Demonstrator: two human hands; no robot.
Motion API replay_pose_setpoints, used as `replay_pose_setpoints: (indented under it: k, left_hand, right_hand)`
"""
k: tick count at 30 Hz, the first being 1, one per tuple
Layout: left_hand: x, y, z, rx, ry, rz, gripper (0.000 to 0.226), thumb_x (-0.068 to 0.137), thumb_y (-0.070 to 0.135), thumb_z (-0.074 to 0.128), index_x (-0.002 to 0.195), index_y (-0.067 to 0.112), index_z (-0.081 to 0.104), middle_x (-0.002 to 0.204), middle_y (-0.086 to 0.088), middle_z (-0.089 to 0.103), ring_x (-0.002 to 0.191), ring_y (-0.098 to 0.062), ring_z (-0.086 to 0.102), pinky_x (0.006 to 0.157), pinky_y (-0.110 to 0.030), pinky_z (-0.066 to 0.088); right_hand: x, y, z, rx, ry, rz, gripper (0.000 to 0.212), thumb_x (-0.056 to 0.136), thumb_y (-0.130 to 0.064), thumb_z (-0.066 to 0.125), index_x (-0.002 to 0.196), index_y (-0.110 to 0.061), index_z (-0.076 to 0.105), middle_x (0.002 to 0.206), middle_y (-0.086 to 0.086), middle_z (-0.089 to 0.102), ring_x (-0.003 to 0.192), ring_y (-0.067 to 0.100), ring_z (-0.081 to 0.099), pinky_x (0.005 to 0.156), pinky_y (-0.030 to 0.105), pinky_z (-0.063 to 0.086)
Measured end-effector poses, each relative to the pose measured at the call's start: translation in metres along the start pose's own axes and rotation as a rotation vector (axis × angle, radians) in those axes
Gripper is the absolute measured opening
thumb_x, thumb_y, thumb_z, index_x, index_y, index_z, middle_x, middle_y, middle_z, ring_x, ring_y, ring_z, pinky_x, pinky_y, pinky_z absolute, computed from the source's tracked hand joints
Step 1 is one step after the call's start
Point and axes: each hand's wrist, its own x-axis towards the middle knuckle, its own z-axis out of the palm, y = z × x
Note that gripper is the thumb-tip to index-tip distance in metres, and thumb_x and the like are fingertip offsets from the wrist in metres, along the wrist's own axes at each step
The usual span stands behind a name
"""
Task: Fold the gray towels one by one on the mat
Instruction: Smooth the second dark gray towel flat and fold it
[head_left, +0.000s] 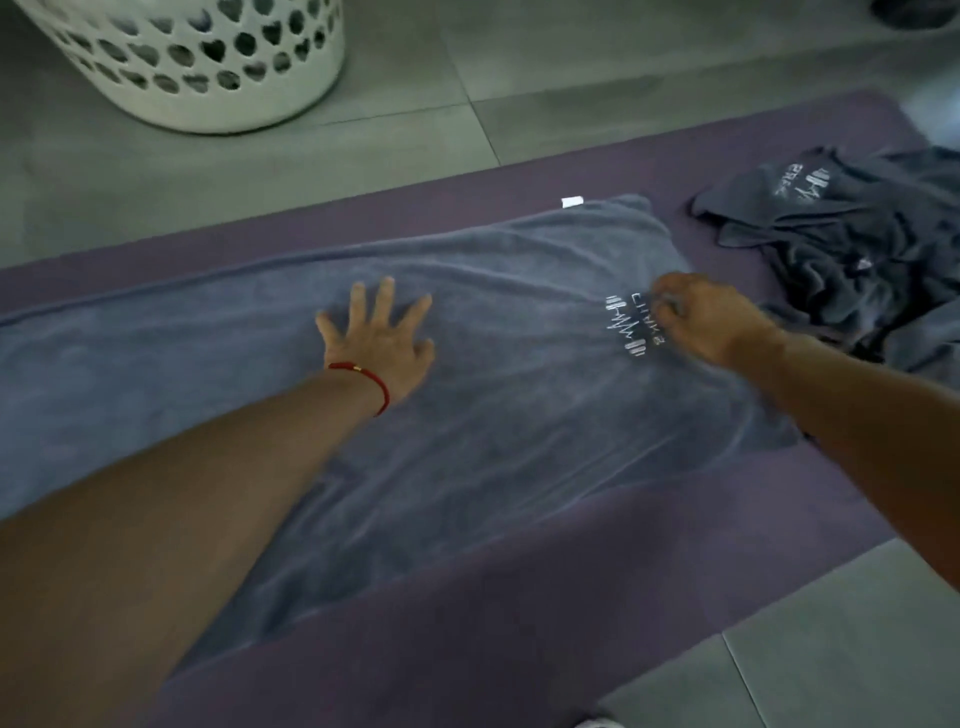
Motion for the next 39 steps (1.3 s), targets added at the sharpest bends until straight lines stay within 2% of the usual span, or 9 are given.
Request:
replay_pose_setpoints:
  k: [4, 8, 13, 16, 20, 26, 30, 35, 39]
  left_hand:
    - [0.044, 0.010, 0.008, -0.030, 0.052, -0.101, 0.065, 0.099, 0.065, 0.013, 0.155, 0.047, -0.012, 0.166, 0.000, -0.022, 0.152, -0.036, -0.018, 0.114, -0.074, 0.000]
    - [0.045, 0.011, 0.034, -0.017, 0.231, -0.120, 0.067, 0.095, 0.067, 0.004, 0.156, 0.045, -0.012, 0.168, 0.000, -0.015, 0.153, -0.037, -0.014, 0.113, -0.075, -0.002]
    - [0.044, 0.010, 0.032, -0.053, 0.290, -0.111, 0.067, 0.096, 0.065, 0.013, 0.158, 0.044, -0.002, 0.169, 0.000, -0.008, 0.154, -0.035, -0.010, 0.113, -0.074, 0.001]
    - [0.043, 0.012, 0.033, -0.069, 0.306, -0.109, 0.067, 0.097, 0.062, 0.019, 0.158, 0.043, 0.000, 0.169, 0.000, -0.008, 0.154, -0.035, -0.009, 0.113, -0.074, 0.002]
    - [0.043, 0.012, 0.032, -0.048, 0.306, -0.100, 0.068, 0.097, 0.060, 0.021, 0.158, 0.043, -0.003, 0.169, -0.002, -0.010, 0.154, -0.036, -0.011, 0.113, -0.075, 0.003]
    - [0.043, 0.013, 0.032, -0.035, 0.274, -0.121, 0.069, 0.095, 0.063, 0.019, 0.157, 0.045, -0.008, 0.169, -0.001, -0.011, 0.153, -0.037, -0.013, 0.114, -0.074, 0.001]
    - [0.045, 0.010, 0.034, -0.026, 0.260, -0.125, 0.069, 0.095, 0.064, 0.017, 0.156, 0.045, -0.010, 0.168, -0.001, -0.011, 0.153, -0.038, -0.013, 0.113, -0.075, 0.002]
    - [0.047, 0.008, 0.038, -0.013, 0.279, -0.104, 0.069, 0.095, 0.064, 0.017, 0.157, 0.045, -0.006, 0.169, -0.003, -0.007, 0.153, -0.039, -0.010, 0.113, -0.076, 0.000]
    - [0.049, 0.004, 0.039, 0.016, 0.269, -0.093, 0.069, 0.094, 0.068, 0.014, 0.156, 0.045, -0.008, 0.168, -0.004, -0.008, 0.153, -0.040, -0.010, 0.113, -0.076, -0.001]
  right_hand:
    - [0.058, 0.003, 0.012, 0.165, 0.140, 0.170, 0.056, 0.086, -0.043, 0.040, 0.128, -0.014, 0.061, 0.126, 0.023, 0.064, 0.116, 0.043, 0.060, 0.101, 0.050, 0.048]
    - [0.129, -0.005, 0.011, 0.178, 0.151, 0.261, 0.048, 0.098, -0.032, 0.042, 0.142, -0.013, 0.045, 0.135, 0.029, 0.056, 0.126, 0.048, 0.051, 0.107, 0.052, 0.041]
    - [0.188, -0.012, 0.010, 0.118, 0.186, 0.702, 0.057, 0.099, -0.044, 0.049, 0.146, -0.013, 0.040, 0.151, 0.019, 0.038, 0.142, 0.041, 0.030, 0.111, 0.058, 0.026]
    - [0.202, 0.006, 0.001, 0.051, 0.198, 0.604, 0.055, 0.087, -0.045, 0.061, 0.128, -0.008, 0.060, 0.132, 0.023, 0.058, 0.129, 0.042, 0.050, 0.110, 0.058, 0.030]
    - [0.211, 0.027, -0.016, 0.148, 0.324, 0.543, 0.059, 0.079, -0.049, 0.058, 0.115, -0.004, 0.065, 0.114, 0.027, 0.067, 0.106, 0.046, 0.064, 0.096, 0.057, 0.052]
    - [0.180, -0.005, -0.003, 0.154, 0.283, 0.367, 0.055, 0.091, -0.040, 0.053, 0.132, -0.003, 0.053, 0.131, 0.030, 0.055, 0.121, 0.048, 0.052, 0.103, 0.051, 0.043]
    - [0.081, -0.011, 0.020, 0.001, 0.271, 0.135, 0.057, 0.092, -0.039, 0.048, 0.141, -0.012, 0.040, 0.134, 0.024, 0.047, 0.118, 0.046, 0.046, 0.092, 0.059, 0.043]
    - [-0.056, 0.039, 0.052, -0.104, 0.228, 0.156, 0.053, 0.095, -0.032, 0.042, 0.138, -0.001, 0.042, 0.132, 0.026, 0.048, 0.113, 0.047, 0.048, 0.098, 0.057, 0.042]
    - [-0.113, 0.062, 0.055, -0.018, 0.246, 0.321, 0.041, 0.093, -0.013, 0.058, 0.128, 0.006, 0.047, 0.119, 0.034, 0.051, 0.108, 0.051, 0.048, 0.097, 0.057, 0.040]
